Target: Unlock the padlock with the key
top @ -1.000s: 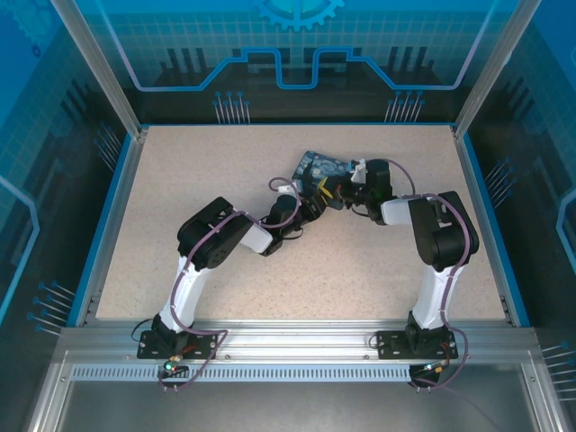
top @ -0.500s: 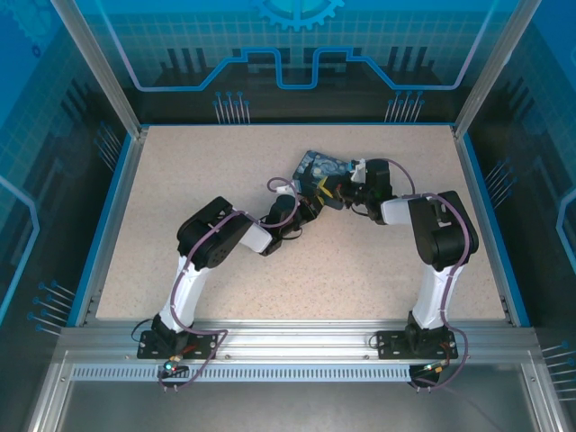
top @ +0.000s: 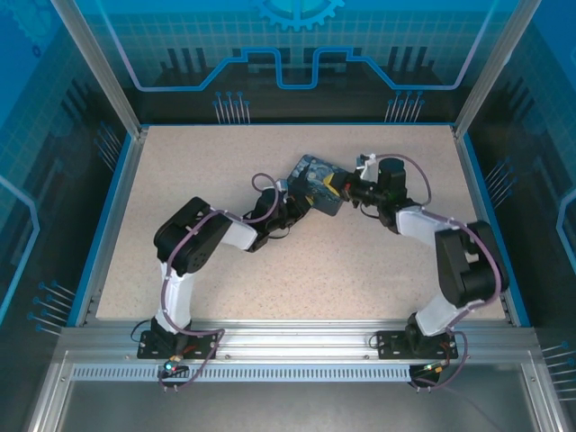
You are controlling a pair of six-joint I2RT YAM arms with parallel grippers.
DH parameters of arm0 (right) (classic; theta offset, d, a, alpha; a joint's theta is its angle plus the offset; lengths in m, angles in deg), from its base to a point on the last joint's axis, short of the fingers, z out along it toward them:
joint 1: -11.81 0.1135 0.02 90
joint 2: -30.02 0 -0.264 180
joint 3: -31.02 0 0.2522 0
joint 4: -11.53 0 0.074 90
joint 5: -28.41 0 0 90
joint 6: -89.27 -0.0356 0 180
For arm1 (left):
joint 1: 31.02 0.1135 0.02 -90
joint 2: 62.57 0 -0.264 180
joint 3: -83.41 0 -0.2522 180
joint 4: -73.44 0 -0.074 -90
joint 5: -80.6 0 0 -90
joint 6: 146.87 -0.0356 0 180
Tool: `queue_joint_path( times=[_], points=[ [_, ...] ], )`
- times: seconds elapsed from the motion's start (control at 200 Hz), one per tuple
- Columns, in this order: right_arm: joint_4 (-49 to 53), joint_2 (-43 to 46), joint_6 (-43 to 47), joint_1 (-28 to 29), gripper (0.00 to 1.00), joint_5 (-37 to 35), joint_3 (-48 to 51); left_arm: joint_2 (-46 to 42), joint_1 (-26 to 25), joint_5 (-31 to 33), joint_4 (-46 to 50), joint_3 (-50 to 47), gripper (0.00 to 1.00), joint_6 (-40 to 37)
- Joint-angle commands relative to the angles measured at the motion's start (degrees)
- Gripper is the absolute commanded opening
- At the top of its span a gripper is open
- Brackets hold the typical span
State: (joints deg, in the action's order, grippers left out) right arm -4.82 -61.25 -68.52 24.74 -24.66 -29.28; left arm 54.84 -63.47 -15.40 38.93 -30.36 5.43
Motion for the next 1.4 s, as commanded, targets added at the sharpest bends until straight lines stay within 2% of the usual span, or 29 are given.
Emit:
queue_joint_path(
  times=[0.0, 0.305, 0.515, 0.63, 0.86, 1.026, 1.231, 1.396],
  points=[
    [2.34, 4.29, 2.27, 1.46, 0.00, 2.18, 6.52, -4.63, 0.93, -5.59, 0.90, -1.67, 0.00, 2.97],
    [0.59, 13.85, 4.27, 5.83, 0.00, 1.06, 21.76, -10.11, 2.98, -13.59, -2.04, -5.81, 0.00, 7.34],
    [-3.68, 14.36, 2.03, 6.03, 0.00, -0.88, 25.94, -10.78, 3.50, -15.79, -8.70, -8.49, 0.00, 11.98],
    [-8.51, 12.39, -2.70, 6.06, 0.00, -2.64, 26.81, -11.55, 3.50, -15.70, -10.05, -9.47, 0.00, 12.83],
    [-16.77, 8.83, -12.31, 6.91, 0.00, -7.99, 27.82, -13.66, 2.91, -12.66, -10.83, -11.47, 0.00, 13.50],
    [-17.30, 9.26, -17.35, 8.18, 0.00, -13.70, 28.59, -15.34, 0.99, -8.64, -10.57, -12.72, 0.00, 13.42],
    [-17.14, 11.08, -20.31, 9.98, 0.00, -16.98, 28.96, -15.74, -2.43, -2.20, -11.42, -13.75, 0.00, 13.42],
    [-13.98, 15.57, -21.50, 10.49, 0.00, -21.12, 30.35, -14.29, -3.93, -0.42, -13.91, -13.81, 0.00, 14.77]
  ],
)
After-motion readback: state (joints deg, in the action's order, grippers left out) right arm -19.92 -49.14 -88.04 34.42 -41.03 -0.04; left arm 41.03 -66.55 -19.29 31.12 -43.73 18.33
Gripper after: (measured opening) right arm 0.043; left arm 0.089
